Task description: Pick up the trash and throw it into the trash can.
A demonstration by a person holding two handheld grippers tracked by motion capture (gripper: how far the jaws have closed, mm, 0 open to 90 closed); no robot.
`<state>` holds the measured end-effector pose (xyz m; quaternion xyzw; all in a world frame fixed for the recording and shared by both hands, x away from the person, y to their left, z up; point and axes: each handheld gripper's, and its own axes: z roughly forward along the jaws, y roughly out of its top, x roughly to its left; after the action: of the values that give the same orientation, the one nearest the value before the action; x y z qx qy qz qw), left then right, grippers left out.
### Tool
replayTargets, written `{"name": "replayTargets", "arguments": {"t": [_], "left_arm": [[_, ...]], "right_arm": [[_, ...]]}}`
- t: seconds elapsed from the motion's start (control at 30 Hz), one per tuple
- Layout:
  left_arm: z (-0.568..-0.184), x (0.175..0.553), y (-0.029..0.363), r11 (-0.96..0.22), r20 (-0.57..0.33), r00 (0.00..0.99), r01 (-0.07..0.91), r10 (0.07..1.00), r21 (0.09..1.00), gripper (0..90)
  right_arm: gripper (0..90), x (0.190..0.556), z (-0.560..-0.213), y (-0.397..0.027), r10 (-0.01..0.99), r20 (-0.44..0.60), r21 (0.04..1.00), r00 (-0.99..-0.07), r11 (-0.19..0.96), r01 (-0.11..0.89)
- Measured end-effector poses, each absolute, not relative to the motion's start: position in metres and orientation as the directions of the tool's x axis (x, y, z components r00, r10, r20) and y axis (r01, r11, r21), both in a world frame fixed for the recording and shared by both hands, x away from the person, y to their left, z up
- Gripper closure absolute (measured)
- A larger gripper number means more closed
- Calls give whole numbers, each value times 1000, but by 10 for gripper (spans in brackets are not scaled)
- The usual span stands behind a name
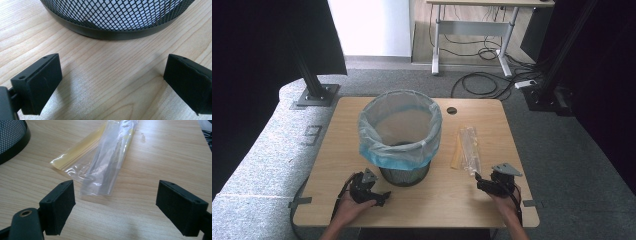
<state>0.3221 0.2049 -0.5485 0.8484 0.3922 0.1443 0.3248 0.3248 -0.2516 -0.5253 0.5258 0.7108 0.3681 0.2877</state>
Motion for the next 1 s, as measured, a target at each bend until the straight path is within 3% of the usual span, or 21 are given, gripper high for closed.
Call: {"name": "replayTargets", "arguments": {"t": [1.0], "left_arm": [[-549, 324, 203, -486, -12, 655, 572, 755, 661, 0]], "right_arm": [[148, 347, -539, -231, 955, -47, 807, -293, 209, 552]]}}
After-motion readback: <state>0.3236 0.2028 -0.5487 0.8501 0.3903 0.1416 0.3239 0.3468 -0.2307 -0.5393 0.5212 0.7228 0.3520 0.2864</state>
